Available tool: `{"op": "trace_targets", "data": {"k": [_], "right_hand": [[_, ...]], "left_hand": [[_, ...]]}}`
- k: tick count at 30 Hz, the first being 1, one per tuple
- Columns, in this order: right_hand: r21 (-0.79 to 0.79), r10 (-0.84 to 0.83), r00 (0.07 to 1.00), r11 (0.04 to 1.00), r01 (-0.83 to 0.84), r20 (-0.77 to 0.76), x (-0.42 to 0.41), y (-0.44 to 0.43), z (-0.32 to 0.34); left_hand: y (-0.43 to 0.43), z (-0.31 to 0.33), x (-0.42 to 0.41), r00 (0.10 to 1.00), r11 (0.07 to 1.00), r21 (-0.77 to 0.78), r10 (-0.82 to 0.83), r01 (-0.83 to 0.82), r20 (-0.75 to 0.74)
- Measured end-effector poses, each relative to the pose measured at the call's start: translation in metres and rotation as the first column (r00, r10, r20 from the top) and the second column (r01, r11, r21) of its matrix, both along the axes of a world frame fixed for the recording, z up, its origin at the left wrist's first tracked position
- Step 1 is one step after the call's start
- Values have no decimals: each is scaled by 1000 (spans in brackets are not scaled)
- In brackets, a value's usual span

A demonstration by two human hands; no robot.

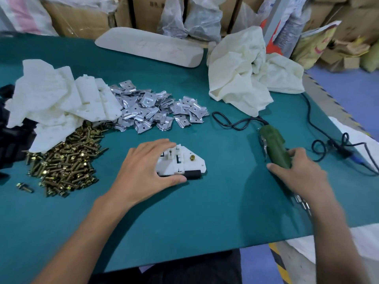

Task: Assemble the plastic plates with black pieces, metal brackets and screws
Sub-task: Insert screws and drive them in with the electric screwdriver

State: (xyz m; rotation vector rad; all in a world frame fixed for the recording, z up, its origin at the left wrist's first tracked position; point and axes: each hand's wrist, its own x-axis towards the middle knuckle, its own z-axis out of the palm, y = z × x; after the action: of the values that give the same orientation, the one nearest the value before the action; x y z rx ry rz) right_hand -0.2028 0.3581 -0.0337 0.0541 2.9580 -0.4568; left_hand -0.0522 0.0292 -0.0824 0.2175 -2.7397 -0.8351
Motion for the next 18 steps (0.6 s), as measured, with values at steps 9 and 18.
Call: {"op": "trace_targets", "data": {"k": [9, 18], "right_hand": [[-900, -120, 948, 298, 318, 295, 6, -19, 3], [-927, 287, 925, -207, 314, 249, 29, -86, 18]], "left_hand": [[-4, -2, 6, 1000, 997, 79, 24, -24, 1], [-3, 0, 6, 1000, 993, 116, 25, -26, 12]]}}
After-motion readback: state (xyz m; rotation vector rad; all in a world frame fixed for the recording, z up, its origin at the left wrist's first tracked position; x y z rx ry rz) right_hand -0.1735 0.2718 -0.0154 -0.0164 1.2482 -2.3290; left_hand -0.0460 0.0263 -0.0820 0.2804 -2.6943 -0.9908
